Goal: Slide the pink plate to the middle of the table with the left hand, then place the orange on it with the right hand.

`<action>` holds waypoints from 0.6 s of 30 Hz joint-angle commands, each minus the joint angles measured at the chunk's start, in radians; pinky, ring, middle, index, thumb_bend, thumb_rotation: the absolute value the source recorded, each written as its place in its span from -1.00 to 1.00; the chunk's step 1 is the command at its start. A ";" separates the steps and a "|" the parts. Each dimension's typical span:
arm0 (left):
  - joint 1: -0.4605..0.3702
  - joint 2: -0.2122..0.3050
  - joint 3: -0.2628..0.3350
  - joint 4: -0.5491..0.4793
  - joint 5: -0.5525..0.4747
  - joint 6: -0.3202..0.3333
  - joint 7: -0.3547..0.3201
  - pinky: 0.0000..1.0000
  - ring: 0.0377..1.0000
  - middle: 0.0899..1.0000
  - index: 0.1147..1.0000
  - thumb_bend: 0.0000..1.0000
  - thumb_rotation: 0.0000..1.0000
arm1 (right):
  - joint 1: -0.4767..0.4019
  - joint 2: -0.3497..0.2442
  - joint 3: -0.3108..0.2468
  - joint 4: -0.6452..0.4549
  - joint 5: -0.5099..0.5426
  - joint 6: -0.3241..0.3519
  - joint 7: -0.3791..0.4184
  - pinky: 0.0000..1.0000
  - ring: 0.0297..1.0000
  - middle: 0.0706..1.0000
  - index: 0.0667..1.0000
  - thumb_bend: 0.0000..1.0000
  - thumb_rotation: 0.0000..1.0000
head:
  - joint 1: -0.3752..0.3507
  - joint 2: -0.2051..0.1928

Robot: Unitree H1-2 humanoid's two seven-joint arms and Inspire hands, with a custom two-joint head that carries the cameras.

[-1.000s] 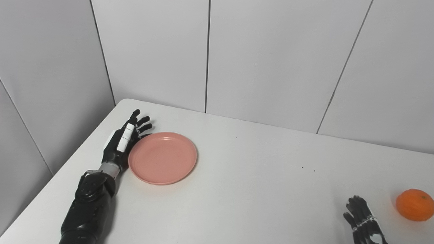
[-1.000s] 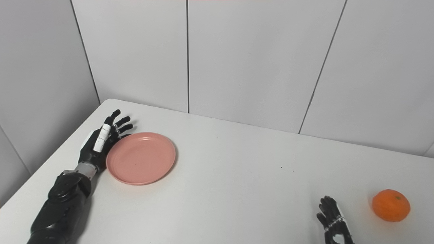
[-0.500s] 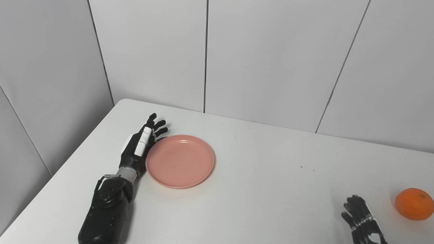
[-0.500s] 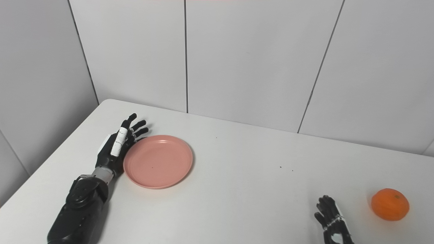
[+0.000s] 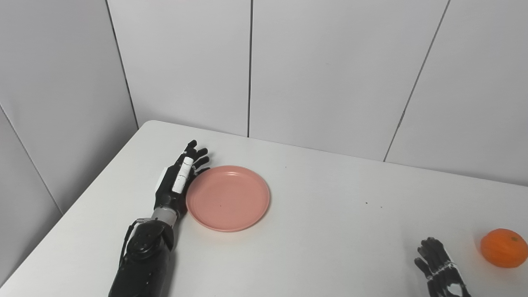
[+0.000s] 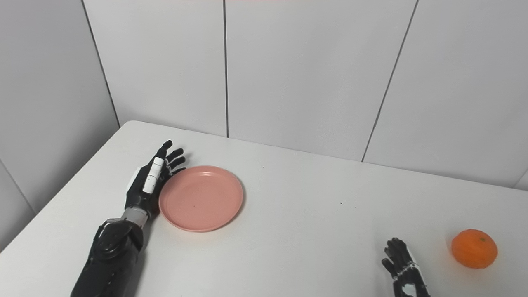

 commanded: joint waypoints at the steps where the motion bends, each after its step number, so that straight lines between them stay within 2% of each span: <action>1: 0.009 -0.014 -0.012 0.013 0.011 0.030 0.002 0.56 0.71 0.74 0.85 0.92 0.61 | 0.024 0.003 0.006 0.050 -0.002 -0.006 -0.004 0.80 0.81 0.77 0.72 0.66 0.93 | -0.004 0.004; 5: 0.008 -0.030 -0.018 0.009 0.013 0.027 0.008 0.46 0.68 0.70 0.84 0.92 0.62 | 0.023 0.007 0.010 0.046 -0.005 -0.005 -0.005 0.79 0.80 0.77 0.72 0.65 0.93 | -0.023 0.013; 12: 0.003 -0.045 -0.033 -0.015 0.005 0.038 -0.015 0.41 0.69 0.72 0.83 0.91 0.63 | 0.018 0.021 0.018 0.042 -0.034 -0.002 -0.013 0.76 0.78 0.76 0.71 0.64 0.93 | -0.084 0.039; 18: 0.003 -0.057 -0.037 -0.057 -0.007 0.081 -0.012 0.46 0.71 0.74 0.83 0.86 0.62 | 0.016 0.038 0.032 0.032 -0.053 0.008 -0.022 0.75 0.78 0.75 0.71 0.64 0.91 | -0.119 0.057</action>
